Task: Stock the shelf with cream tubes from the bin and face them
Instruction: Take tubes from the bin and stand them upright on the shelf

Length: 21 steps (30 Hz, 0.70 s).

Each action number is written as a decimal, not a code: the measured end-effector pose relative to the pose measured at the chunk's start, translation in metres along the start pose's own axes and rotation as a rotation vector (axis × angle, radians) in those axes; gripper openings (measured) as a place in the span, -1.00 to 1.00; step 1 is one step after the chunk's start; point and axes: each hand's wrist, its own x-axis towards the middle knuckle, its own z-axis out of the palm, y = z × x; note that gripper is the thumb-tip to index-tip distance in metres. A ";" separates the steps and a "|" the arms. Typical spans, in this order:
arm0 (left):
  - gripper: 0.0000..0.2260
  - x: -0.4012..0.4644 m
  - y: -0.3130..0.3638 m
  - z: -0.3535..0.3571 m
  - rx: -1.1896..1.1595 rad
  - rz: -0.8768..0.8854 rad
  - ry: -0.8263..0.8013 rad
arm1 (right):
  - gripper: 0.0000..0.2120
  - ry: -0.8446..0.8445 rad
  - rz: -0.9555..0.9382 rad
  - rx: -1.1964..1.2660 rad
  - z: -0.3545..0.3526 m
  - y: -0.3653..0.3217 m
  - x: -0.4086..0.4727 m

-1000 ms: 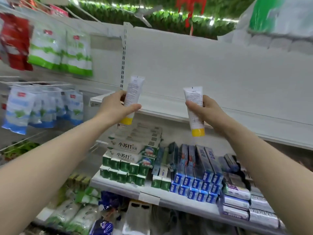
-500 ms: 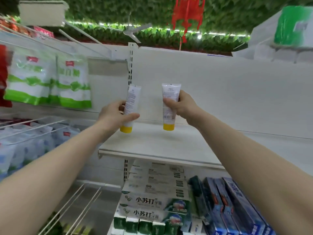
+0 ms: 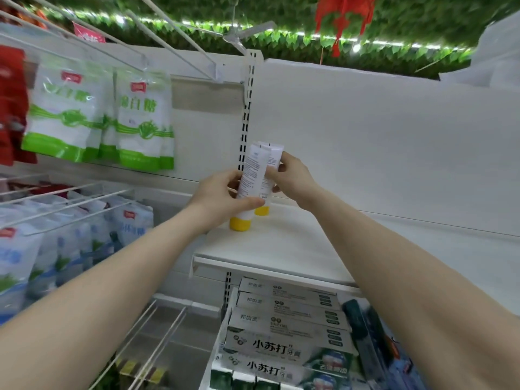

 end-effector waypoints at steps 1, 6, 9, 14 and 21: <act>-0.61 -0.001 0.001 0.000 -0.010 -0.004 -0.003 | -0.67 0.003 -0.003 -0.014 -0.001 0.000 -0.001; -0.55 -0.009 0.010 0.002 -0.038 -0.025 -0.033 | -0.71 0.031 -0.036 -0.134 -0.002 -0.003 -0.008; -0.59 -0.016 0.014 0.003 -0.055 -0.018 -0.049 | -0.74 0.032 -0.030 -0.185 -0.003 -0.005 -0.013; -0.64 -0.025 0.017 0.003 -0.042 -0.017 -0.058 | -0.72 0.036 0.004 -0.239 -0.007 -0.004 -0.022; -0.49 -0.039 0.023 0.002 0.164 -0.053 -0.043 | -0.68 0.069 -0.110 -0.660 -0.028 -0.008 -0.050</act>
